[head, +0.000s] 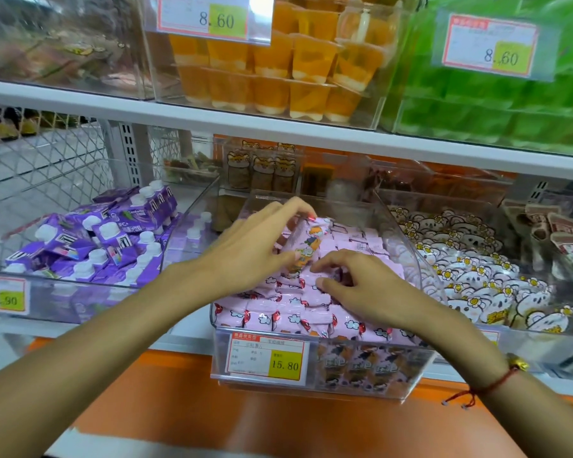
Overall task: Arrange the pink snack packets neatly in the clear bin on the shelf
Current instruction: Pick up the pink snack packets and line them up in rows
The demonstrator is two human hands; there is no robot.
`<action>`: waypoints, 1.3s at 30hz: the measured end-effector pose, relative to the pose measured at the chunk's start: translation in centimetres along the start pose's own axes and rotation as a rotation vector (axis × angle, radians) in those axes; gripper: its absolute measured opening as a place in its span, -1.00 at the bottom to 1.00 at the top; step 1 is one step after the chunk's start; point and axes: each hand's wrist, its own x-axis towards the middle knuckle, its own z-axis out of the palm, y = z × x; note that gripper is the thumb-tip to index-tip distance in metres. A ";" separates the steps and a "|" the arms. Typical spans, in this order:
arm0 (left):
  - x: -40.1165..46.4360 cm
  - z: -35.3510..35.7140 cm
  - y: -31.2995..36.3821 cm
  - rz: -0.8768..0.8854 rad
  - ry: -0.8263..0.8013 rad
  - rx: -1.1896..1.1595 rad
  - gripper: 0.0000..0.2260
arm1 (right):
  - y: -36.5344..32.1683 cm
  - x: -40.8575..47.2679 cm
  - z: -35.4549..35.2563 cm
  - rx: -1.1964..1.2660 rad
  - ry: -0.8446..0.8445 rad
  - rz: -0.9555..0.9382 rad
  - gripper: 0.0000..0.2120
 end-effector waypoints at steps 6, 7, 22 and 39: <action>0.4 -2.7 -0.8 -0.080 0.094 0.296 -0.62 | 0.1 -0.1 -0.1 -0.024 -0.035 0.005 -0.74; 0.4 -3.0 -0.9 -0.085 0.100 0.278 -0.63 | 0.1 -0.1 -0.2 -0.020 -0.039 0.006 -0.74; 0.1 -0.5 -1.7 0.015 -0.135 0.401 -0.77 | 0.4 0.0 0.1 -0.104 0.000 -0.043 -0.75; -1.6 0.1 -0.9 -0.064 -0.197 0.522 -0.64 | -1.0 0.3 0.7 -0.239 0.000 0.092 -0.58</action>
